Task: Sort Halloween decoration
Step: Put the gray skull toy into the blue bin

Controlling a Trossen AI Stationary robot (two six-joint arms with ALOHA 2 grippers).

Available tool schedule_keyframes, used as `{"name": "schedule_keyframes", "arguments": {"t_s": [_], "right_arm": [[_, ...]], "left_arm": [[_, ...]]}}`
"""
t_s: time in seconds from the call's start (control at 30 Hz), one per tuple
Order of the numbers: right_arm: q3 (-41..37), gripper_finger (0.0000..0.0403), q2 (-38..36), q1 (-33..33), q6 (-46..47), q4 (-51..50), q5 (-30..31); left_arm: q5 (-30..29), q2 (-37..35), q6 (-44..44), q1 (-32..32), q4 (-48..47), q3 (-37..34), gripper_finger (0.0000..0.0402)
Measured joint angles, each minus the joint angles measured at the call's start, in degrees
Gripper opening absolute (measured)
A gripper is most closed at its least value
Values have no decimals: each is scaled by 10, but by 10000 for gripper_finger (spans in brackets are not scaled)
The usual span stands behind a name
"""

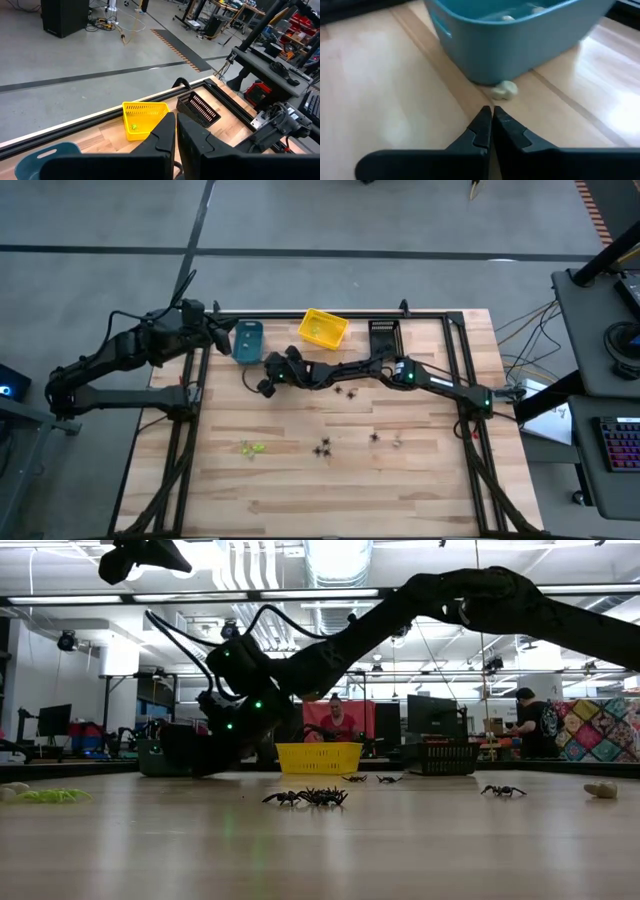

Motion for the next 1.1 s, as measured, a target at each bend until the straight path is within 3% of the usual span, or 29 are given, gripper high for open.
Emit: {"name": "schedule_keyframes", "arguments": {"t_s": [0.37,0.53,1.1], "right_arm": [[0,9,-9,-19,-2,13,21],[0,9,0,-21,-5,51,-18],[0,9,5,-15,-6,48,-67]], "left_arm": [[0,0,0,0,0,0,0],[0,0,0,0,0,0,0],[0,9,0,0,5,0,0]]}}
